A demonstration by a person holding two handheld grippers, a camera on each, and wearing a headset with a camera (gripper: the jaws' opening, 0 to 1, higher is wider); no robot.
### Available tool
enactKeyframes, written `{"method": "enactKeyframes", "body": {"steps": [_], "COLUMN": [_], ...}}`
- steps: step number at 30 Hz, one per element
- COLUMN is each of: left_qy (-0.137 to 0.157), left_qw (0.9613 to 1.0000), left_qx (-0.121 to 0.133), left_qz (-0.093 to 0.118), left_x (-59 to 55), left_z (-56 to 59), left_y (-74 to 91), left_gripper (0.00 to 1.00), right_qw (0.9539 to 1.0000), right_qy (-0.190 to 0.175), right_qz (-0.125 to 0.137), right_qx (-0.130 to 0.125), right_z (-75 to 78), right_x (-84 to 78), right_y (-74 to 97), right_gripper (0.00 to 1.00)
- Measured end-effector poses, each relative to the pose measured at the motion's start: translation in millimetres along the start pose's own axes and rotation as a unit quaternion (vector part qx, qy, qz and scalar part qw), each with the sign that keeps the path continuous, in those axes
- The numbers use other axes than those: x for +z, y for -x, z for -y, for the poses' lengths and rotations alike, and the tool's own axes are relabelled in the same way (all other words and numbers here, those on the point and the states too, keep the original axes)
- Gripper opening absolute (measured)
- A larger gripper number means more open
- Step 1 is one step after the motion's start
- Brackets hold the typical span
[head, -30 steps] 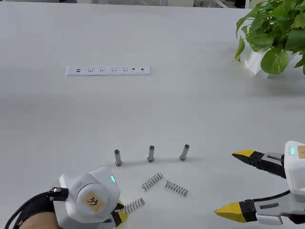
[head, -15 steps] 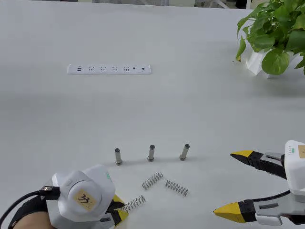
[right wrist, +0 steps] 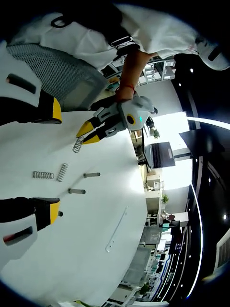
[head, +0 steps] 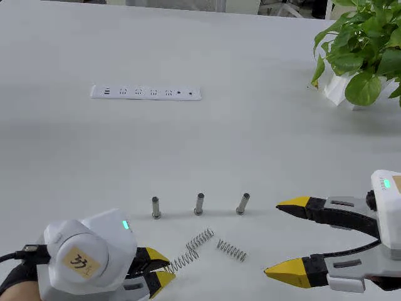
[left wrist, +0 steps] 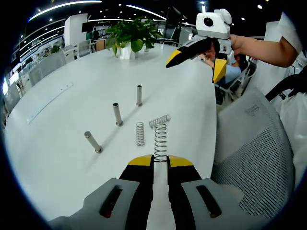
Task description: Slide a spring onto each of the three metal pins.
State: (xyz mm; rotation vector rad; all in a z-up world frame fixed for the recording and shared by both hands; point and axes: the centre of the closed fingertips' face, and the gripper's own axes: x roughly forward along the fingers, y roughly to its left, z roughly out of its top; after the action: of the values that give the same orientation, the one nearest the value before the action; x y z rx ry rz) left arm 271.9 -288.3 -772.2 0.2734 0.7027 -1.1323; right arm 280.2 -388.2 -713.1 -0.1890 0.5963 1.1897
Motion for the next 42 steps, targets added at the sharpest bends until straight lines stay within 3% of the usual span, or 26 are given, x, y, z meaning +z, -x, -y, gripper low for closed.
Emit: {"method": "enactKeyframes", "body": {"steps": [4, 9, 16, 20, 25, 34, 38, 42], "left_qy": [-0.005, -0.011, -0.025, -0.028, -0.029, -0.036, -0.035, -0.028], "left_qw": [0.9996, 0.9979, 0.9951, 0.9939, 0.9927, 0.9908, 0.9908, 0.99], "left_qx": [-0.012, -0.027, -0.048, -0.057, -0.063, -0.074, -0.073, -0.074], "left_qz": [0.026, 0.059, 0.083, 0.09, 0.099, 0.107, 0.109, 0.117], "left_x": [17.1, 35.0, 49.0, 53.1, 57.2, 62.1, 62.3, 65.1], "left_z": [6.4, 13.3, 24.7, 29.0, 32.3, 38.4, 37.8, 37.2], "left_y": [7.3, 13.8, 19.8, 20.7, 23.2, 25.8, 26.3, 27.7], "left_gripper": [0.07, 0.07, 0.07, 0.07, 0.07, 0.07, 0.07, 0.07], "right_qw": [0.9993, 0.998, 0.9956, 0.9935, 0.9926, 0.9897, 0.99, 0.9901], "right_qy": [0.004, 0.004, 0.015, 0.028, 0.032, 0.024, 0.017, -0.013], "right_qz": [0.011, 0.018, 0.016, 0.01, 0.004, 0.002, 0.005, 0.027], "right_qx": [0.035, 0.06, 0.091, 0.11, 0.117, 0.141, 0.14, 0.137], "right_z": [-10.9, -17.8, -28.1, -36.0, -37.1, -46.8, -46.9, -43.3], "right_x": [15.9, 29.3, 37.2, 40.2, 38.5, 38.6, 38.7, 42.4], "right_y": [-10.1, -17.7, -26.1, -29.3, -30.0, -28.2, -27.5, -25.4], "right_gripper": [0.53, 0.45, 0.33, 0.26, 0.2, 0.15, 0.15, 0.14]}}
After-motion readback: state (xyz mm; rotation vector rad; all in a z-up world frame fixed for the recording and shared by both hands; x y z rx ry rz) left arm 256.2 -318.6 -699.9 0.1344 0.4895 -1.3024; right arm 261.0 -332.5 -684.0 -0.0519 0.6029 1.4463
